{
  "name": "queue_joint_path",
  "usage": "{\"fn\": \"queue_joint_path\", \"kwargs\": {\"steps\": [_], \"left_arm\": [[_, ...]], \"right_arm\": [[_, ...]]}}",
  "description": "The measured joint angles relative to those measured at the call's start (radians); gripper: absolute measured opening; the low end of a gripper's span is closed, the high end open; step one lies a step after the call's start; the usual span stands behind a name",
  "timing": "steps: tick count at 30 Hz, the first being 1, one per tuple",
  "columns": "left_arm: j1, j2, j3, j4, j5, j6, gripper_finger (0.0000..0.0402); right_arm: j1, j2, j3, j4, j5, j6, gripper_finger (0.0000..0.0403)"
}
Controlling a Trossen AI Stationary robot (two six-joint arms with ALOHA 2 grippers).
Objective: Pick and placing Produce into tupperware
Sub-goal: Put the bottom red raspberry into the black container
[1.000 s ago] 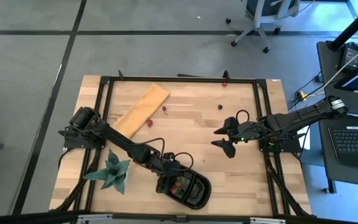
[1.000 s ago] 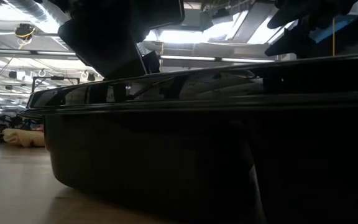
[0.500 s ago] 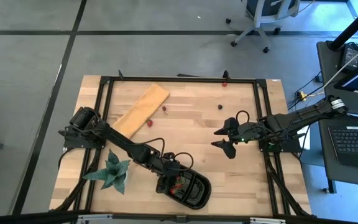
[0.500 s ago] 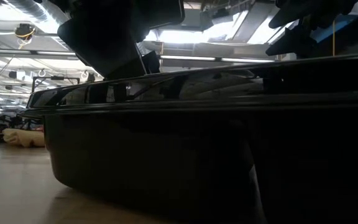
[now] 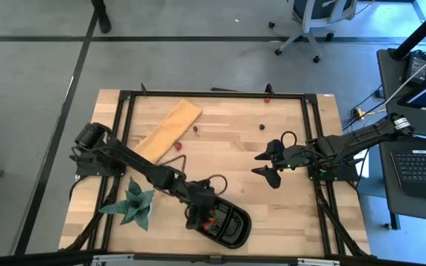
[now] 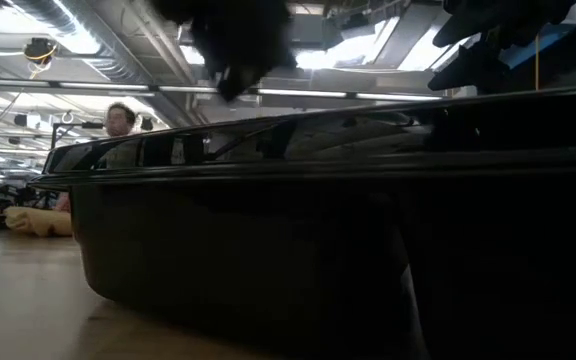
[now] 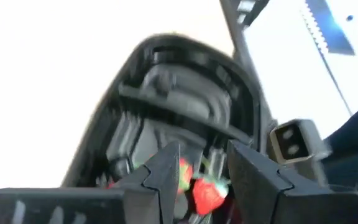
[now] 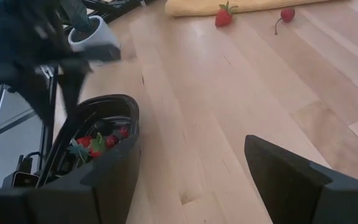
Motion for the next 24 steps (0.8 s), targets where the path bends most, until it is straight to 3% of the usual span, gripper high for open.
{"fn": "queue_joint_path", "kwargs": {"steps": [7, 15, 24], "left_arm": [[0.087, -0.182, 0.0, -0.013, -0.001, 0.129, 0.0126], [0.235, -0.415, 0.0, -0.134, -0.024, 0.292, 0.0126], [0.402, -0.641, -0.048, -0.246, -0.13, 0.413, 0.0126]], "right_arm": [[-0.017, 0.0, 0.0, 0.005, 0.001, 0.026, 0.0288], [-0.112, 0.0, 0.0, -0.043, 0.03, 0.135, 0.0288], [-0.275, -0.001, 0.0, -0.263, 0.064, 0.241, 0.0288]]}}
